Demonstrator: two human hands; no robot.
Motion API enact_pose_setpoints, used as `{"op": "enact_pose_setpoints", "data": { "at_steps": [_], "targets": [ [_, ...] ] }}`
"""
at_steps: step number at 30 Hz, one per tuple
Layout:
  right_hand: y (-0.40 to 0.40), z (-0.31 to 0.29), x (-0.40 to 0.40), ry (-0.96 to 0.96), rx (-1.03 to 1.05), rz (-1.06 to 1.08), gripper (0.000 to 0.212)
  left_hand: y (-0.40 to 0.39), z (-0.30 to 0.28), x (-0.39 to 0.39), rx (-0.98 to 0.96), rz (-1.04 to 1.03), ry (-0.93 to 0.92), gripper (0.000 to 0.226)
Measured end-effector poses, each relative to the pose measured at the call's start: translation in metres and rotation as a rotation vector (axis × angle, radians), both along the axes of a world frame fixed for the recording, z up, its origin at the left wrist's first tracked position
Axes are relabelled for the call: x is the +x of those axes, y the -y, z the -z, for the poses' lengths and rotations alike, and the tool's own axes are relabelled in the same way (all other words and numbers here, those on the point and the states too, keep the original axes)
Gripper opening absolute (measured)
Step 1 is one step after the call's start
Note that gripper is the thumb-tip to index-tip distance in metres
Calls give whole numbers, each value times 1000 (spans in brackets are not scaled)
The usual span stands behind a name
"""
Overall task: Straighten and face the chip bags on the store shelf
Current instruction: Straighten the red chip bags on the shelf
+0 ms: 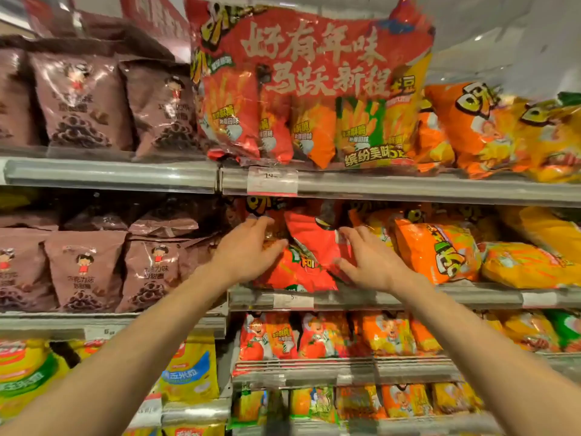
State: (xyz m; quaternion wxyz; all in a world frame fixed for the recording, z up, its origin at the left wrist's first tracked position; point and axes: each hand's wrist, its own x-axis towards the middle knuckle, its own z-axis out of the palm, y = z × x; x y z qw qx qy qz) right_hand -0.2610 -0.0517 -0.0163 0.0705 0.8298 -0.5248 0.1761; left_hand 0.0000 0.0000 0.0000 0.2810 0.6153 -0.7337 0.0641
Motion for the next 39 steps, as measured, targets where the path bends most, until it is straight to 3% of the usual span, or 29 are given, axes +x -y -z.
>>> {"op": "enact_pose_setpoints", "data": {
  "at_steps": [6, 12, 18, 24, 28, 33, 39],
  "targets": [
    [28, 13, -12, -88, 58, -43, 78, 30, -16, -41, 231, -187, -259, 70],
    [36, 34, -18, -27, 53, -172, 91, 54, -14, -52, 239, -210, -622, 92],
    [37, 34, -23, 99, 21, -213, 79, 64, -10, -63, 237, -113, -1084, 36],
    [29, 18, -30, 145, 2, -272, 78, 66, -5, -57, 189, -98, -1245, 23],
    [24, 3, -33, 285, 149, -307, 86, 57, -10, -51, 161, -21, -1312, 16],
    [35, -15, -26, 439, 347, -255, 115, 50, -13, -41, 186, 50, -1338, 31],
    [39, -18, -18, 503, 526, -265, 120, 50, -11, -35, 228, 88, -1400, 36]
  ]
}}
